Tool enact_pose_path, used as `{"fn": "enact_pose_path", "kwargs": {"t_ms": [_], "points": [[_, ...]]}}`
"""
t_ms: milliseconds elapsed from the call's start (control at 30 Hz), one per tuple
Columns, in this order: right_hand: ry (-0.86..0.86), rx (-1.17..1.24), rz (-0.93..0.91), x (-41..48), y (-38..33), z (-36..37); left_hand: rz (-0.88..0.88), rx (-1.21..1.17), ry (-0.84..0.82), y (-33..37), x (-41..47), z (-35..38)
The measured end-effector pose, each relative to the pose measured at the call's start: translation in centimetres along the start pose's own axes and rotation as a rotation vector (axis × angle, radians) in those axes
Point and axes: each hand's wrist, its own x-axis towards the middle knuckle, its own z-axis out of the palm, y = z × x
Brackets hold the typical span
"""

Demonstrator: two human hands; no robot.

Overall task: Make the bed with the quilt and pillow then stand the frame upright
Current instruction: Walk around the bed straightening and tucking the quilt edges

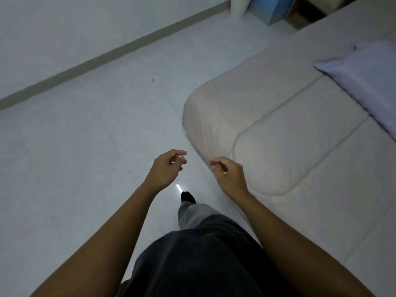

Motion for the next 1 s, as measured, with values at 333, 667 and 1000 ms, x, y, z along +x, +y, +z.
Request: {"fn": "enact_pose_path", "kwargs": {"t_ms": [333, 667, 1000], "points": [[0.147, 0.012, 0.145, 17.7, -3.7, 4.6, -0.016, 0.045, -0.141, 4.9, 18.7, -7.5], [0.321, -0.043, 0.382, 29.5, -0.9, 6.4, -0.027, 0.17, -0.442, 7.3, 38.8, -8.4], [0.414, -0.111, 0.513, 37.4, 7.3, 9.6, -0.046, 0.402, -0.532, 4.2, 52.9, -3.7]]}}
